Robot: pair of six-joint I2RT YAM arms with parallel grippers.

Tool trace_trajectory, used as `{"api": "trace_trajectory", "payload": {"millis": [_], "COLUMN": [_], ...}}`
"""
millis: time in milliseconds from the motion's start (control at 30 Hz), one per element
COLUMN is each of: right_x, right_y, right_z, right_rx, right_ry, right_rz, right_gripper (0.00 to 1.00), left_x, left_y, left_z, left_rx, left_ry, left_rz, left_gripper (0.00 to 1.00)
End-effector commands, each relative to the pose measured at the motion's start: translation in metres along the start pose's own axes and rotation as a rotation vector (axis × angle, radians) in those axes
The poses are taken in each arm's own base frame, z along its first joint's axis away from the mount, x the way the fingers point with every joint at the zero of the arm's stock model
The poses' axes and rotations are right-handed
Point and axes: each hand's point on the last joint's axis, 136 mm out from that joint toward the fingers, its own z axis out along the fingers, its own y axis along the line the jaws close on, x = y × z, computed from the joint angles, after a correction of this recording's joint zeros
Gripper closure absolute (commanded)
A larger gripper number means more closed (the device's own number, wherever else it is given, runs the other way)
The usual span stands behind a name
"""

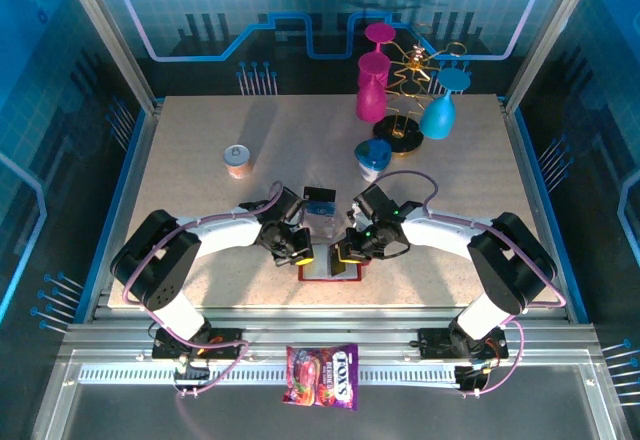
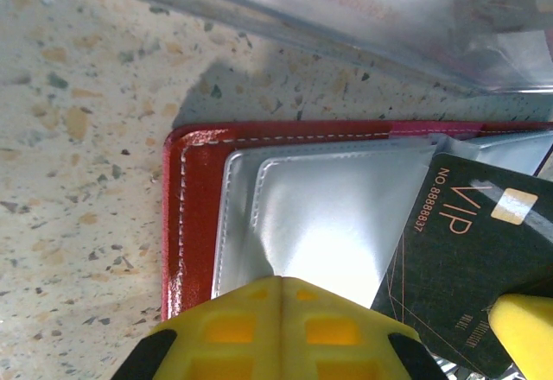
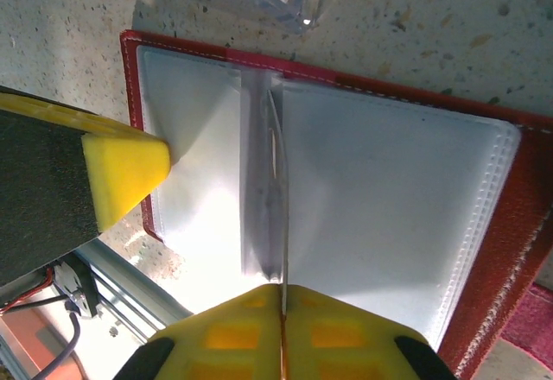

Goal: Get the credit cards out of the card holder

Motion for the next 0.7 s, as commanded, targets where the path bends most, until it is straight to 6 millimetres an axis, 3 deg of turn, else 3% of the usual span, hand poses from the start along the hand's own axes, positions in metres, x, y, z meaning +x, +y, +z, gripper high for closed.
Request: {"api": "trace_trajectory", "payload": {"millis": [0,167,200,433,667], "right_x": [-0.001,0.002,-0.004,-0.007,-0.009], "right_y": [0.010,0.007,0.016,0.020,0.028], "right_z": [-0.006,-0.011,-0.017,-0.033,-0.046], "right_rx": [-0.007,0.013,0.004,0.034,0.060], "right_ry": [-0.005,-0.005,-0.022,-0.035,-0.015], "right_rz": [-0.015,-0.027,-0.043,-0.117,-0.290], "right_gripper": [0.92,0.94,0.95,0.97,0.97], "left_x": [0.010,0.008,0.007,0.001,-0.004], "left_y": [0.011,0.003,0.001,-0.012,-0.008], "left_z": [0.002,-0.006,-0.009,-0.028,-0.040], "left_rx": [-0.040,-0.027,-0.023,-0.005,-0.009], "left_ry": [0.037,0.019,0.014,-0.039,-0.085], "left_rz": [-0.007,0.003,0.006,0.022,0.008], "left_gripper": [0.94,0.91,0.91,0.89,0.89]}}
